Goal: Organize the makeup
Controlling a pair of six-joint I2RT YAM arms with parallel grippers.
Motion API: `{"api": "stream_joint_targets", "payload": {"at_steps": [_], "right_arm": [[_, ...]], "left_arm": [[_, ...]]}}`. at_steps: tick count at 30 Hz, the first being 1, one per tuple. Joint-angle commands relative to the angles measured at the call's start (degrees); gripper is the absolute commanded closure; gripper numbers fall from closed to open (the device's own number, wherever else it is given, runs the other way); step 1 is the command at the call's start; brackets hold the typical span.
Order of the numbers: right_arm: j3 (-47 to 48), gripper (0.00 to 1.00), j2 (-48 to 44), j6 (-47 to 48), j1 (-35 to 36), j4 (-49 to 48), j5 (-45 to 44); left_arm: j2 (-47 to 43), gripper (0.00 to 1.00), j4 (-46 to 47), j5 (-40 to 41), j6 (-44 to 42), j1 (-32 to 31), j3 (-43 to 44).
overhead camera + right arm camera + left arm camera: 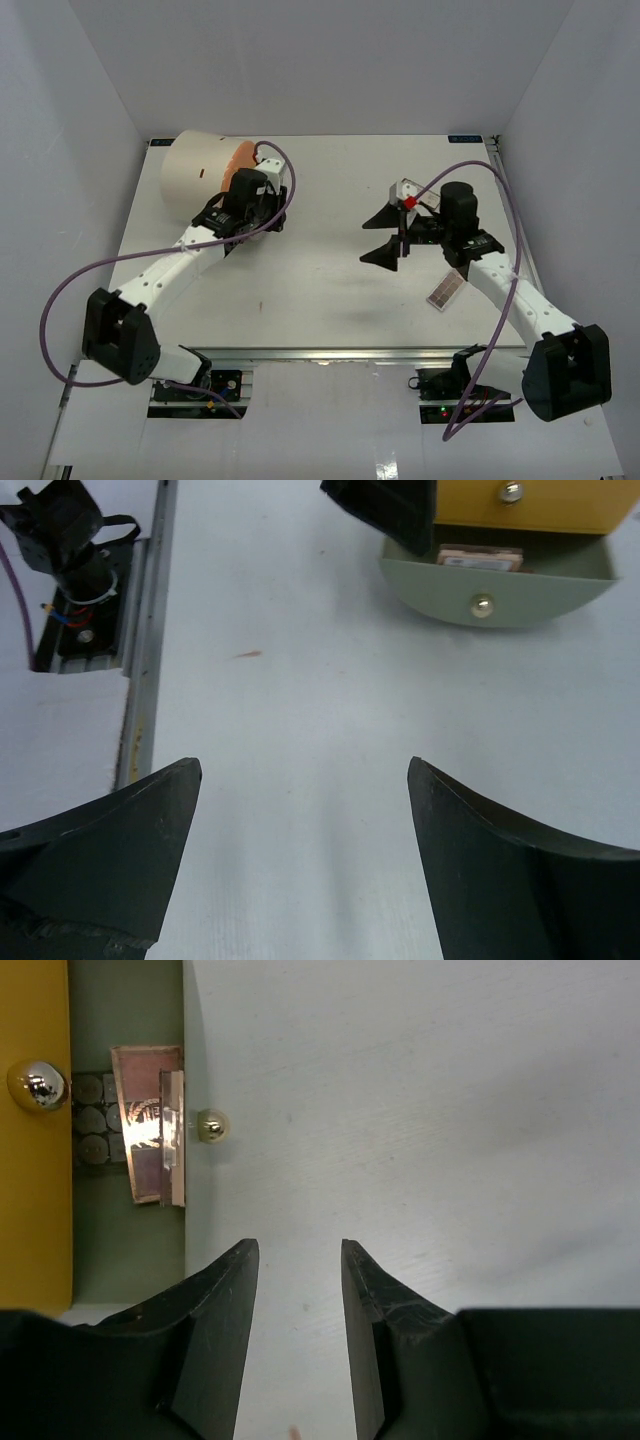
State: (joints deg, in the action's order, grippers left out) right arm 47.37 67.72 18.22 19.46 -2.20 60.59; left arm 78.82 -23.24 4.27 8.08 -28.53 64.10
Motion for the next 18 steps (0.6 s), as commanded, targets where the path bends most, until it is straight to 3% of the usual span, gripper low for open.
{"api": "stream_joint_targets", "payload": {"at_steps": [1, 10, 18], "right_arm": [[-2.71, 0.10, -2.35, -4.37, -6.22, -8.07, 8.15], [-2.46, 0.10, -0.49, -5.04, -7.06, -7.90, 9.10], [-2.51, 0.10, -1.18, -4.82, -8.38, -7.73, 8.62]], "left_arm": [[5.64, 0.51, -6.57, 6.63, -3.28, 0.41, 5.45], [9.17, 0.48, -5.24, 6.03, -6.23, 0.41, 6.49], [15.70, 0.33, -4.27, 9.80, -7.33, 1.02, 8.59]]}}
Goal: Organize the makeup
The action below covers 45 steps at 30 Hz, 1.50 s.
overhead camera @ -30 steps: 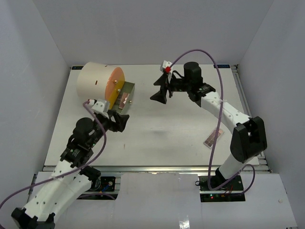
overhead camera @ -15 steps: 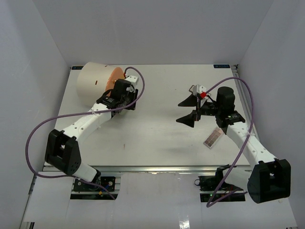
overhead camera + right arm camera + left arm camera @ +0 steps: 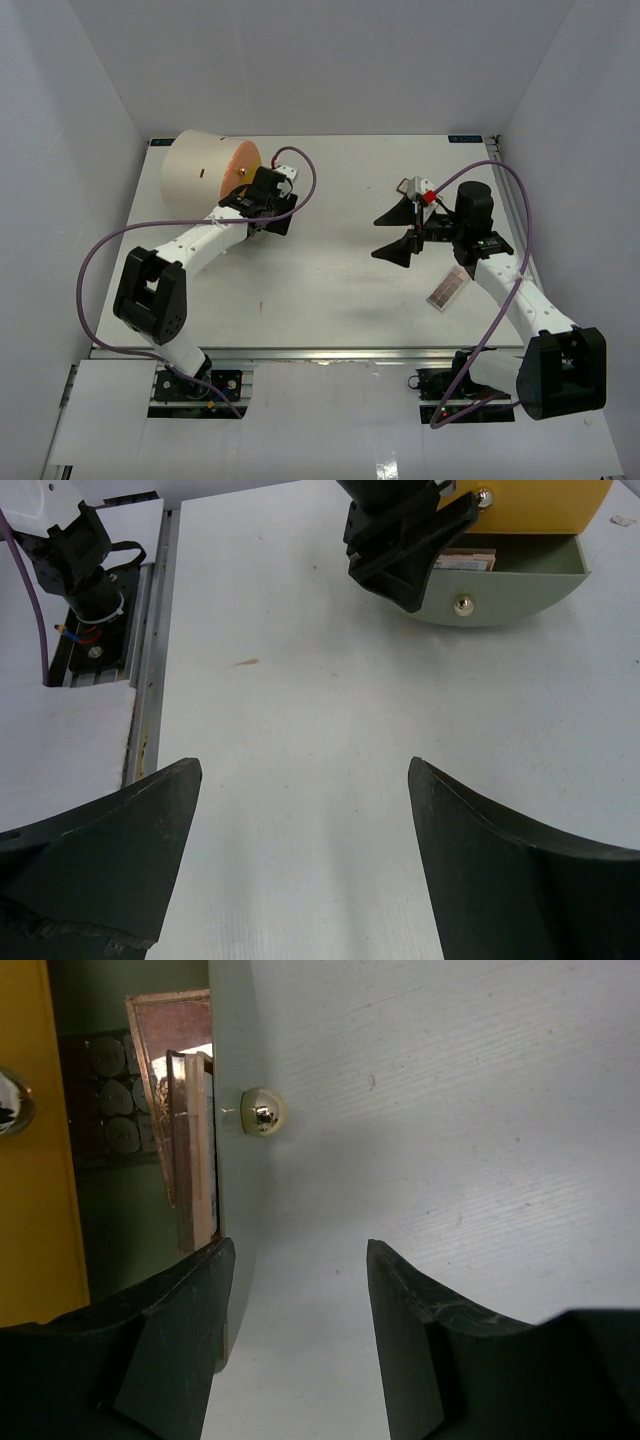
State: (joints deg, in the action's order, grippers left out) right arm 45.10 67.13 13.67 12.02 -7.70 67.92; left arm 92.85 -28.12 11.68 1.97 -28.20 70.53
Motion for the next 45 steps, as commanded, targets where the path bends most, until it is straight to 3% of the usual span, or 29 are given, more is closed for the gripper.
{"api": "stream_joint_targets", "payload": {"at_steps": [1, 6, 14, 30, 36, 45], "right_arm": [[-0.28, 0.10, -0.60, -0.34, -1.18, -2.23, 1.34], [-0.28, 0.10, 0.01, -0.48, -1.65, -2.14, 1.51], [-0.11, 0.10, 0.60, -0.49, -1.74, -2.14, 1.94], [0.16, 0.10, 1.51, -0.49, -1.74, -1.61, 2.57], [0.09, 0.10, 1.41, -0.49, -1.91, -1.61, 2.80], [0.33, 0.10, 1.77, -0.48, -2.09, -1.52, 3.00]], "left_arm": [[2.09, 0.33, 0.64, 2.03, -1.26, 0.86, 2.50], [3.61, 0.32, 1.06, 2.26, -1.26, 1.64, 3.95], [3.82, 0.23, 1.90, 7.04, -1.26, 2.16, 4.61], [4.90, 0.20, 2.98, 6.87, -1.70, 2.62, 3.45], [5.48, 0.28, 2.92, 3.98, -1.70, 2.62, 2.22], [4.88, 0.58, 2.20, -6.43, -2.21, 2.62, 3.02]]}}
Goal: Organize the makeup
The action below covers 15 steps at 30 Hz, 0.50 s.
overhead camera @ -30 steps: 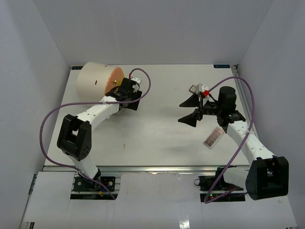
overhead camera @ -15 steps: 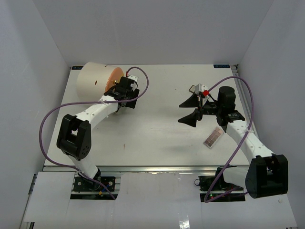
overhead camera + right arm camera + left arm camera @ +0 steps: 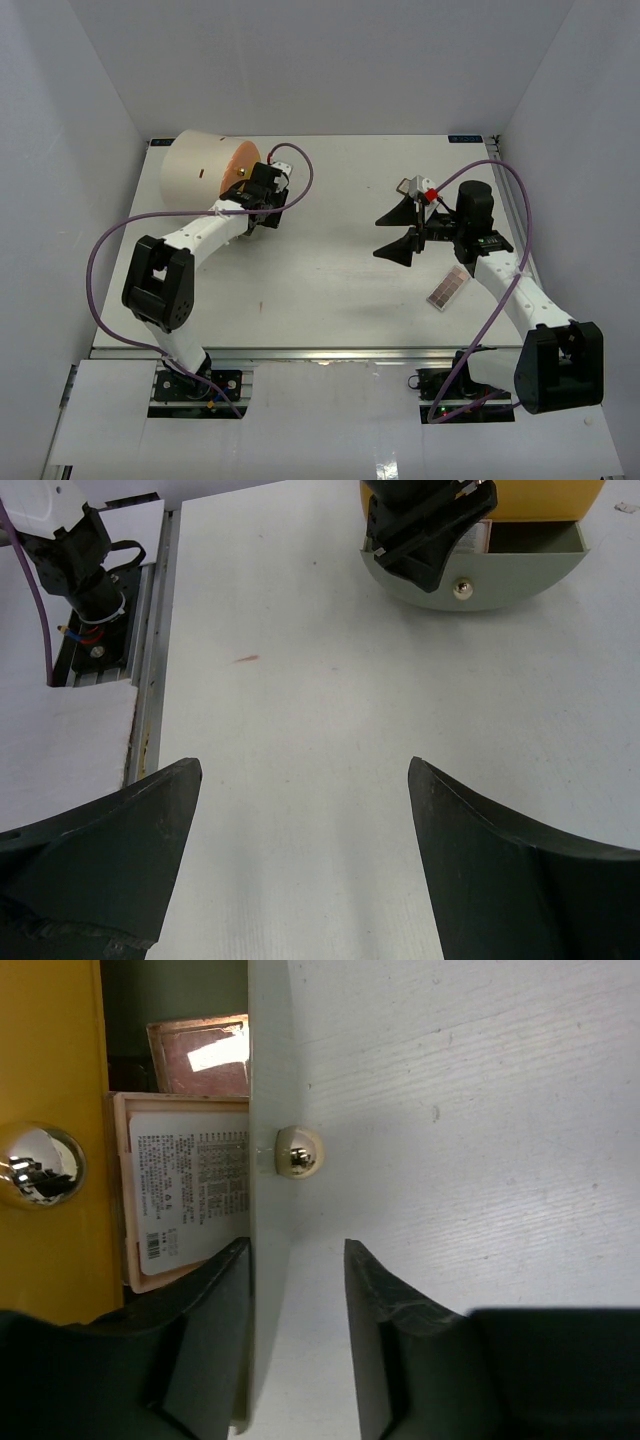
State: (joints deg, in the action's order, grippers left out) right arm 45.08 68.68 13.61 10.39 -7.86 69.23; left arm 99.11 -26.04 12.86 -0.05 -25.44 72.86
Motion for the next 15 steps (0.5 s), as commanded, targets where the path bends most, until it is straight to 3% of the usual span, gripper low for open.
{"api": "stream_joint_targets", "payload": {"at_steps": [1, 7, 15], "right_arm": [[0.36, 0.10, 0.22, -0.42, -0.46, -1.34, 1.69], [0.36, 0.10, 0.45, -0.42, -0.55, -1.18, 1.75], [0.55, 0.10, 0.66, -0.01, -0.64, -0.70, 1.66]], "left_arm": [[-1.41, 0.60, 0.05, -8.60, -0.77, -0.14, 0.81], [-2.09, 0.75, -0.24, -12.77, -1.93, -0.14, 1.31], [-3.15, 0.78, 0.33, -12.77, -2.32, -0.14, 0.42]]}}
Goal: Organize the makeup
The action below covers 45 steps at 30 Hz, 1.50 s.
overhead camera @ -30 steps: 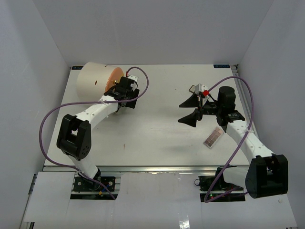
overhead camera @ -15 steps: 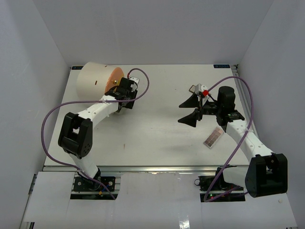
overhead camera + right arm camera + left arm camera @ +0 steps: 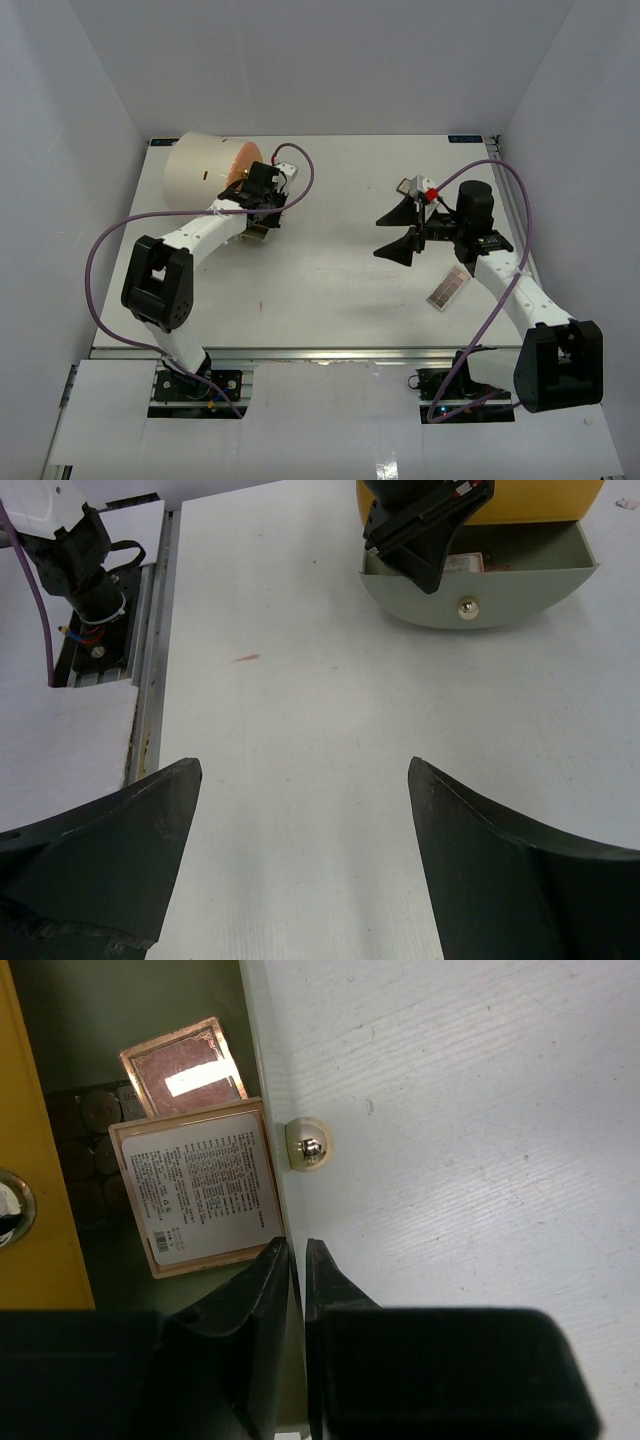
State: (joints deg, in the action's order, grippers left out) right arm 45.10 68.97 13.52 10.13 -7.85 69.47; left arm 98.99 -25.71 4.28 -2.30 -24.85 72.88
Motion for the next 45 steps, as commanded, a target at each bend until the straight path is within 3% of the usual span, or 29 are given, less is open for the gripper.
{"api": "stream_joint_targets", "payload": {"at_steps": [1, 3, 6, 9, 12, 14, 17, 21, 25, 29, 33, 36, 37, 39, 42, 45], "right_arm": [[0.58, 0.10, 0.37, 0.47, -0.37, -0.31, 1.32], [1.00, 0.10, 0.45, 1.66, -0.37, 0.88, 0.89], [2.83, 0.10, 0.80, 5.68, -0.37, 5.84, -1.45], [6.18, 0.10, 1.84, 9.32, -0.46, 13.49, -8.59], [10.22, 0.10, 2.42, 13.87, -0.38, 22.91, -16.09], [11.57, 0.10, 2.04, 17.97, -0.37, 28.50, -21.74], [11.26, 0.10, 0.87, 27.94, -0.37, 36.25, -30.71], [7.05, 0.10, -2.17, 52.50, -0.37, 50.11, -43.20], [4.61, 0.10, -5.73, 56.28, -0.39, 53.80, -52.78], [7.37, 0.10, -4.63, 59.70, -0.46, 61.77, -58.56], [4.82, 0.10, -8.30, 82.32, -0.43, 67.54, -61.28], [-5.88, 0.10, -15.61, 105.89, -0.46, 59.58, -64.77], [-7.68, 0.10, -15.73, 109.77, -0.46, 57.42, -65.89], [-7.50, 0.10, -12.16, 112.68, -0.46, 56.80, -66.74], [-3.74, 0.10, -3.87, 109.81, -0.46, 59.68, -66.04], [-4.36, 0.10, -1.66, 110.48, -0.46, 57.52, -65.67]], "left_arm": [[-3.08, 0.78, 0.09, -4.19, -0.07, -0.73, 0.35], [-3.58, 0.75, 0.29, -4.19, 0.16, -0.73, 0.33], [-4.74, 0.59, 0.99, -4.19, 1.29, -0.73, 0.67], [-7.21, 0.25, 2.82, -5.89, 2.11, -0.73, 1.48], [-9.98, 0.09, 4.29, -6.61, 4.68, -0.73, 2.21], [-12.25, 0.05, 4.96, -7.37, 5.28, -0.73, 2.42], [-16.56, 0.04, 5.71, -10.54, 5.98, -0.73, 0.22], [-27.79, 0.03, 10.62, -17.03, 6.60, -0.73, -8.02], [-38.99, 0.02, 15.57, -19.20, 7.80, -0.73, -21.00], [-48.82, 0.02, 15.25, -17.19, 7.48, -0.73, -26.12], [-54.78, 0.02, 15.08, -15.36, 6.67, -0.73, -29.24], [-57.32, 0.02, 14.88, -14.57, 6.41, -0.73, -30.62], [-58.25, 0.02, 14.84, -14.34, 6.37, -0.73, -30.90], [-59.78, 0.02, 14.90, -13.61, 6.25, -0.73, -31.39], [-61.11, 0.02, 15.25, -12.46, 6.08, -0.73, -32.01], [-62.16, 0.02, 15.45, -11.67, 5.84, -0.73, -32.33]]}}
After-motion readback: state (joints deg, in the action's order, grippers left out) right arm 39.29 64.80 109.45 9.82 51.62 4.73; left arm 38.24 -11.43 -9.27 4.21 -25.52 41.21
